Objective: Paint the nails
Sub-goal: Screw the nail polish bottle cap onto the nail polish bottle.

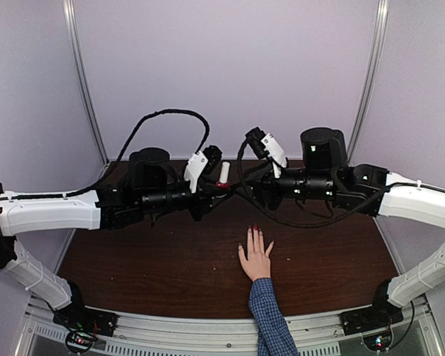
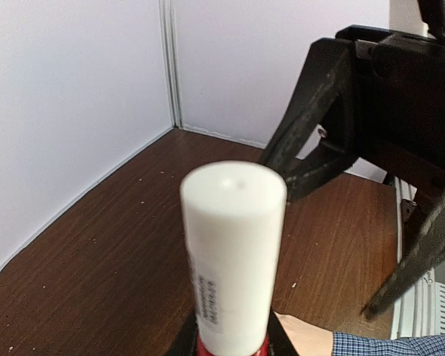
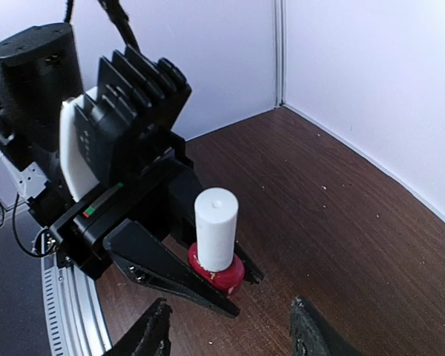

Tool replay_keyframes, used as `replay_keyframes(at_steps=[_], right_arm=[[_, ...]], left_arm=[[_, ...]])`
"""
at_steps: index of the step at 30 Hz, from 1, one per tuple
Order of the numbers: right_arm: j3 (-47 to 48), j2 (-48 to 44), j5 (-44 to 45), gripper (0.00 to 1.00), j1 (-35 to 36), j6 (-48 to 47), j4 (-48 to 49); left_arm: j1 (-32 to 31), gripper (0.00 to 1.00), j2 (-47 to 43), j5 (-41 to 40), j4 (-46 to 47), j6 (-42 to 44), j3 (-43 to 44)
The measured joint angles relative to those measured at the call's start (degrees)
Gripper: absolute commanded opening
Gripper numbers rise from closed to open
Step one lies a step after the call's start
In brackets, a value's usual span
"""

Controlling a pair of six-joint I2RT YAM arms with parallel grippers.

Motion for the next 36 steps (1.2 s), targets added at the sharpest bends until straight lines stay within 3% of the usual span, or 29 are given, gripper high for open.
replay_keyframes(at_steps=[9,17,24,30,36], right_arm=[[-0.83,-4.37,-15.78,0.51,-0.74,-5.57,0.15],[-0.72,-4.5,-28.02,0.35,-0.74,-8.17,-0.79],[0.63,-2.84,-34.23,0.21,-0.31,-8.66,-0.92],[1.09,-1.81,-35.93,0.02,-0.31,-8.5,-1.11],[1.16,-1.81,-35.69,0.0,-0.33,-9.07,-1.14]], left_arm=[[0.81,0.0,-1.44,23.96,0.96,1.7,-0.66],[0.81,0.0,0.31,41.4,2.36,2.08,-0.02],[0.79,0.0,1.68,46.9,3.54,1.4,0.44],[0.7,0.0,1.7,48.28,4.04,1.07,0.44],[0.68,0.0,1.55,46.84,4.09,1.07,0.39]])
